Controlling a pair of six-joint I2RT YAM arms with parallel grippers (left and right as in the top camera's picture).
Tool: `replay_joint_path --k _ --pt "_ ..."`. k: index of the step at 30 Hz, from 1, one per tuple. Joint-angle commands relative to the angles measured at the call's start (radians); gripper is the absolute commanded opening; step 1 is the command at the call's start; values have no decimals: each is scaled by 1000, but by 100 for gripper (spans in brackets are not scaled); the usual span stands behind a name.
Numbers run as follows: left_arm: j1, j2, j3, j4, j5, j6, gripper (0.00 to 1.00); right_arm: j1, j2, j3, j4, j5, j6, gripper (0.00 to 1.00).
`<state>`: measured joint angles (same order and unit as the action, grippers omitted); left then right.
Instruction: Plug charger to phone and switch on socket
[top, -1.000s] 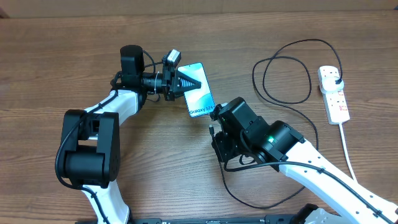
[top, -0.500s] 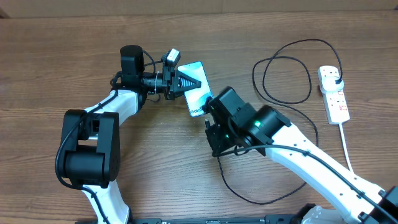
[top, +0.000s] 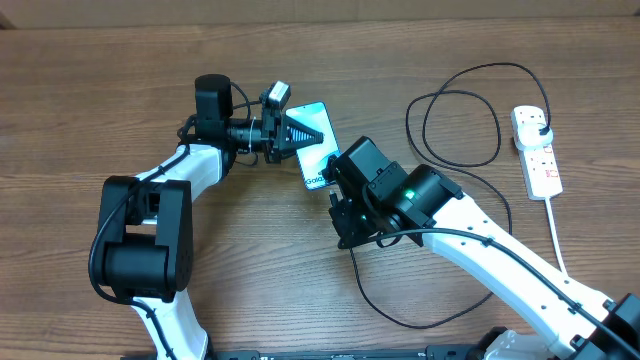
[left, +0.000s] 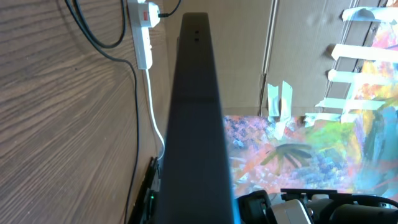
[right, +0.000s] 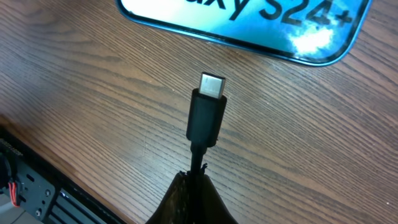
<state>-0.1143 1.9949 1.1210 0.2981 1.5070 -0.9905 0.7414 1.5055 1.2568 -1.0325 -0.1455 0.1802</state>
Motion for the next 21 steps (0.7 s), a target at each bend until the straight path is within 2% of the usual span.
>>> replay_joint_path --k 1,7,11,21 --pt "-4 -4 20 -14 32 25 4 6 26 29 6 -2 -25 4" --pt "-4 -4 20 -13 31 30 4 6 46 31 13 -1 -25 4" --pt "-5 -4 20 -14 35 142 4 5 46 33 22 -1 -25 4" --pt "-5 -4 19 -14 39 176 4 5 46 34 35 -1 -26 4"
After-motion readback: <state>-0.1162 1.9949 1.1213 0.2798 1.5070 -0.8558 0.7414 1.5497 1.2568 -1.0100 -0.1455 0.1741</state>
